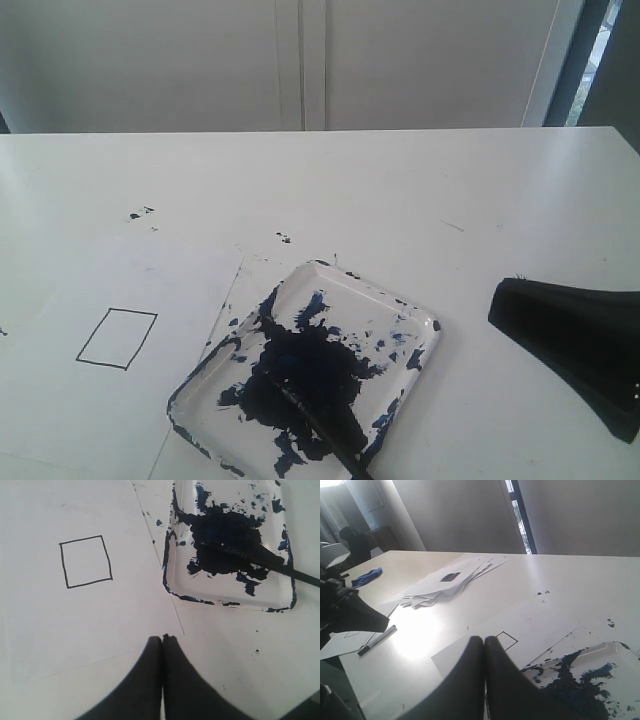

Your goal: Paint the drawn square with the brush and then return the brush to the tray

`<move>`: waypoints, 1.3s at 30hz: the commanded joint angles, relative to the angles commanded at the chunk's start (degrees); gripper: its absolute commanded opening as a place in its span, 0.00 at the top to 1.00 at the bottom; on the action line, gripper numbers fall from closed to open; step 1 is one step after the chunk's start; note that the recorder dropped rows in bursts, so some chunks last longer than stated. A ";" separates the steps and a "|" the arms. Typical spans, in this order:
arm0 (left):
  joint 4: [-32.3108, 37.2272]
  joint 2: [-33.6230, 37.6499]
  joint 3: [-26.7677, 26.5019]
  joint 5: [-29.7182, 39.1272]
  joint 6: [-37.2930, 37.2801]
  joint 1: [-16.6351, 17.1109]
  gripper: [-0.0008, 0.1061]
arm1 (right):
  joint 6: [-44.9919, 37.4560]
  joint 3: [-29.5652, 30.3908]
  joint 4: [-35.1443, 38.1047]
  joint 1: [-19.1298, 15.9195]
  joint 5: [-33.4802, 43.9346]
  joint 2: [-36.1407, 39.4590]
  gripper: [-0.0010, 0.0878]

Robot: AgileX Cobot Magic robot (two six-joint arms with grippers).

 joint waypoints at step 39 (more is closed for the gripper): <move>0.62 0.00 0.00 -0.23 -0.86 0.00 0.99 | -0.69 -16.25 -8.96 0.00 8.76 6.36 0.99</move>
